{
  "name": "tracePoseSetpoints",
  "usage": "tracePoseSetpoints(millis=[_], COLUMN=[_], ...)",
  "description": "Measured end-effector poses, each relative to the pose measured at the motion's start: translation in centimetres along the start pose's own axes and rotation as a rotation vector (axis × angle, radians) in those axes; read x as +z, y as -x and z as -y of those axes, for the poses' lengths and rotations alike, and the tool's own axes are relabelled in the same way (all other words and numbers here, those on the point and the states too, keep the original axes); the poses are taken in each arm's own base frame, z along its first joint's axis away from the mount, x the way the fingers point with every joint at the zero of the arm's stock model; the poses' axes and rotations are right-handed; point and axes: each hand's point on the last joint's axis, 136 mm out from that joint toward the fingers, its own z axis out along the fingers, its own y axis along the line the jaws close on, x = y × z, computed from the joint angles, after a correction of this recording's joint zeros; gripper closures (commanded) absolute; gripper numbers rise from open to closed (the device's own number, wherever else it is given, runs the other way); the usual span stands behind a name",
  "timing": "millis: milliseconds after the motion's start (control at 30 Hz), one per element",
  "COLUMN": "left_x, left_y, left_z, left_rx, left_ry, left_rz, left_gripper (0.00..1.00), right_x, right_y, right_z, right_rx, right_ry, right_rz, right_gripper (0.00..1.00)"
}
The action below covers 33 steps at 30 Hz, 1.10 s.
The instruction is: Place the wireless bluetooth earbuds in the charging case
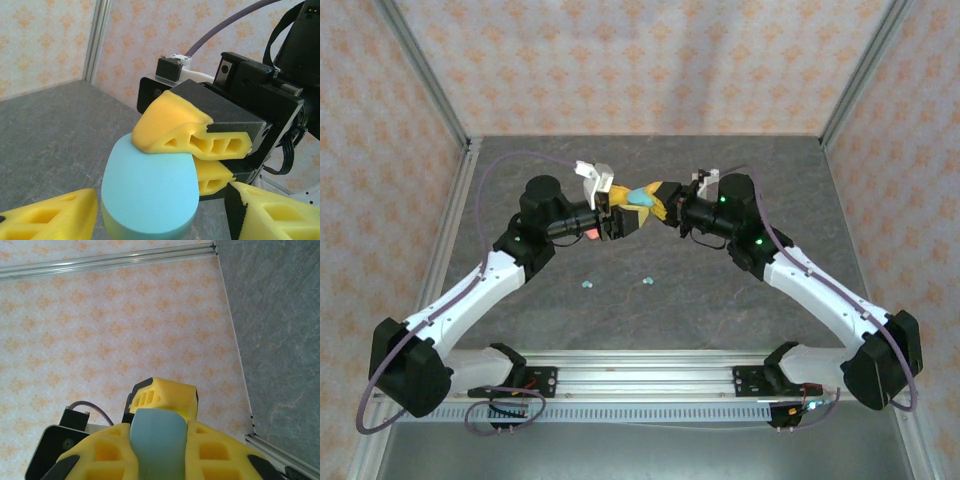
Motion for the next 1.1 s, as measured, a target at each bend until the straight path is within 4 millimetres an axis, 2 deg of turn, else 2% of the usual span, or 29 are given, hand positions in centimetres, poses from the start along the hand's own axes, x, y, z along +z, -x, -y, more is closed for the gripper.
tracePoseSetpoints(millis=[233,300,433,600,700,800,867,1033,1100], left_x=[0.5,0.6,0.7,0.6,0.6,0.6,0.6,0.4,0.2], left_y=[-0.8,-1.0,-1.1,-1.1,-1.1,-1.1,-1.1,-1.2,-1.0], left_z=[-0.4,-0.5,-0.4,-0.4,-0.4,-0.3,-0.4,-0.1,0.2], left_rx=[-0.015,-0.018,-0.015,-0.012,-0.01,-0.009,-0.009,-0.003,0.005], left_ry=[-0.01,-0.011,-0.017,-0.022,-0.023,-0.023,-0.022,-0.029,-0.03], left_rz=[-0.023,-0.029,-0.032,-0.034,-0.035,-0.034,-0.035,-0.041,-0.038], left_gripper=[0.38,0.44,0.64,0.75,0.78,0.8,0.81,0.82,0.82], right_x=[0.0,0.0,0.0,0.0,0.0,0.0,0.0,0.0,-0.2], right_y=[0.0,0.0,0.0,0.0,0.0,0.0,0.0,0.0,-0.1], right_z=[0.0,0.0,0.0,-0.2,-0.2,-0.2,-0.2,-0.2,-0.2], right_rx=[0.0,0.002,0.003,0.001,0.0,-0.006,-0.012,-0.056,-0.082], right_ry=[0.001,0.001,0.001,0.007,0.007,0.007,0.007,0.003,0.001], right_rz=[0.0,0.0,0.002,0.002,0.001,0.001,0.0,0.0,0.002], right_gripper=[0.92,0.92,0.93,0.92,0.89,0.8,0.72,0.42,0.36])
